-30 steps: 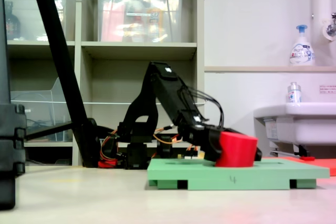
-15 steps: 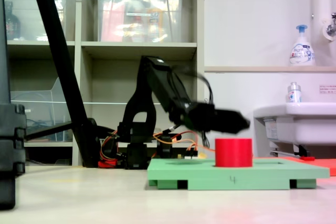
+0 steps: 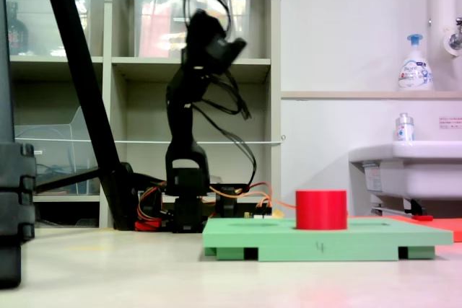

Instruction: Put the cylinder block into the corresponding hole

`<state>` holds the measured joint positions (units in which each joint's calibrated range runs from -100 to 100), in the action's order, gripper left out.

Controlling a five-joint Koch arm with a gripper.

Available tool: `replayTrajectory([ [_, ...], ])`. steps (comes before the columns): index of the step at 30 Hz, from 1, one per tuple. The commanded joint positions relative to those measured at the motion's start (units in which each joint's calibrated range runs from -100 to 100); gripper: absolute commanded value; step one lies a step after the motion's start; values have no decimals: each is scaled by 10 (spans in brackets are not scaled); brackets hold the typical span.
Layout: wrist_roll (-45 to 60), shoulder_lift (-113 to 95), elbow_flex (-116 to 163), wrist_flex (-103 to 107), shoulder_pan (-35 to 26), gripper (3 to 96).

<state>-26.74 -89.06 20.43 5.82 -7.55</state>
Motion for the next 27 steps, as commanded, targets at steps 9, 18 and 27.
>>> replayTrajectory([
  [9,206,-109,330,100,115,479],
  [18,250,-109,796,-205,91,483],
  [27,253,-109,796,-60,75,465],
])
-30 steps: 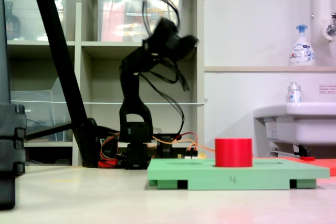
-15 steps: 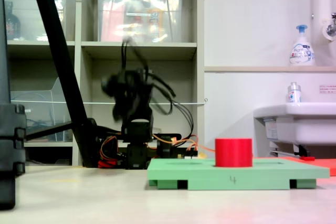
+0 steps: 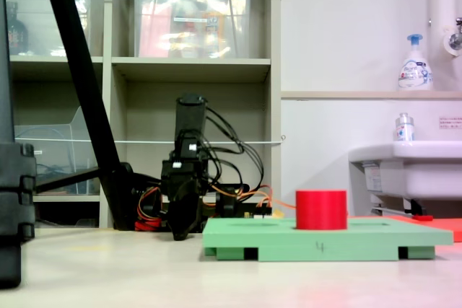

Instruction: Put the cylinder block into the corresponding hole

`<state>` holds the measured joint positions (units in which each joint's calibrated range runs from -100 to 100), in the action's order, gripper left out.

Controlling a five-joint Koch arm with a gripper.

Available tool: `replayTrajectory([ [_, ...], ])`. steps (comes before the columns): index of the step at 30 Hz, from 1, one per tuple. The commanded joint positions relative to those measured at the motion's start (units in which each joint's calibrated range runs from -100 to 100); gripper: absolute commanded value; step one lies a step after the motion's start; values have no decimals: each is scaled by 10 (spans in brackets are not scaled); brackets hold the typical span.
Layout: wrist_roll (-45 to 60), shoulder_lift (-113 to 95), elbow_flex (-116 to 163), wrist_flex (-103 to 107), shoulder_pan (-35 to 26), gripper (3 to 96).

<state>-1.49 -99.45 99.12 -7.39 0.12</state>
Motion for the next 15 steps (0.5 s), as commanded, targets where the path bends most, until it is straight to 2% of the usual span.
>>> replayTrajectory([
  [1,1,-5,9,72,-2,469],
  [4,1,-5,9,70,-1,494],
  [15,0,-5,9,63,-1,495],
])
